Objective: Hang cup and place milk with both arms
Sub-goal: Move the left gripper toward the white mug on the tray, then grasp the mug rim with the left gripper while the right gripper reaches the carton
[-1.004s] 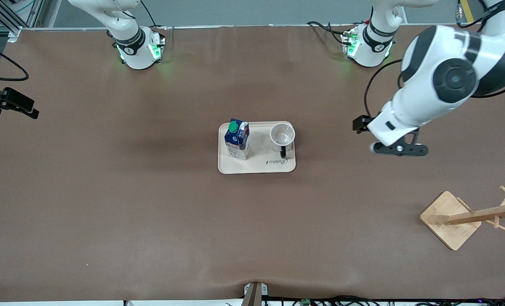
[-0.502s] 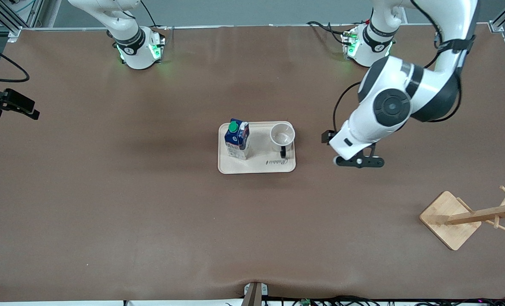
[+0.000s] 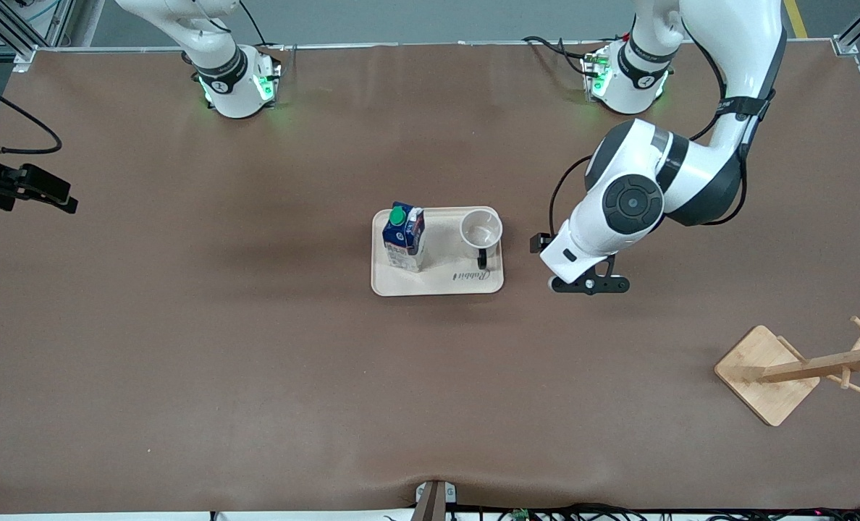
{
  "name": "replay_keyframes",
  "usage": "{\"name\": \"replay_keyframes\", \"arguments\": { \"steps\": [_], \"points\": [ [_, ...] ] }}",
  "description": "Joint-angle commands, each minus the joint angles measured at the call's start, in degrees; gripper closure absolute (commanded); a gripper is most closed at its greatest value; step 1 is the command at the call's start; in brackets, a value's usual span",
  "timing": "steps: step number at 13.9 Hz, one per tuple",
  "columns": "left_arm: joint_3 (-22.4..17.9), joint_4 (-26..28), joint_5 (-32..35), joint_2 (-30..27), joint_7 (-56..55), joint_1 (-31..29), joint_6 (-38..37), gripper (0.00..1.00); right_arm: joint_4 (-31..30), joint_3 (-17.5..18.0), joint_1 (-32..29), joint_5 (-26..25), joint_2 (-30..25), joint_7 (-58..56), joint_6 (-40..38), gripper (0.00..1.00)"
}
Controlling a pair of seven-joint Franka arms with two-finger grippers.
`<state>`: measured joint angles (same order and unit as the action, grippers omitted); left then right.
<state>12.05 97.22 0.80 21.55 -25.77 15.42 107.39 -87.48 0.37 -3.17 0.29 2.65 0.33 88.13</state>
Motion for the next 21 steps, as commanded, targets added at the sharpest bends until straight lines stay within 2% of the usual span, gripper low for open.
{"name": "replay_keyframes", "arguments": {
  "steps": [1,11,15,18,21],
  "points": [
    [-0.01,-0.27,0.08,1.12,-0.69,0.49,1.24,0.00,0.65,0.42,-0.26,0.41,3.22,-0.68,1.08,0.00],
    [-0.10,-0.27,0.08,5.08,-4.37,3.39,5.55,0.00,0.03,0.42,0.44,0.41,5.34,-0.42,0.46,0.00],
    [-0.01,-0.19,-0.01,5.70,-5.52,4.62,5.55,0.00,0.03,0.42,0.70,0.50,7.19,0.02,-5.76,0.00],
    [0.17,2.26,-0.01,5.17,-6.23,5.49,5.46,0.00,-0.05,0.50,1.50,0.68,7.80,2.38,-6.39,0.00],
    [0.34,4.03,-0.10,4.99,-8.06,7.42,5.64,0.00,-0.14,0.42,0.62,8.47,8.86,2.92,-7.53,0.00]
  ]
}}
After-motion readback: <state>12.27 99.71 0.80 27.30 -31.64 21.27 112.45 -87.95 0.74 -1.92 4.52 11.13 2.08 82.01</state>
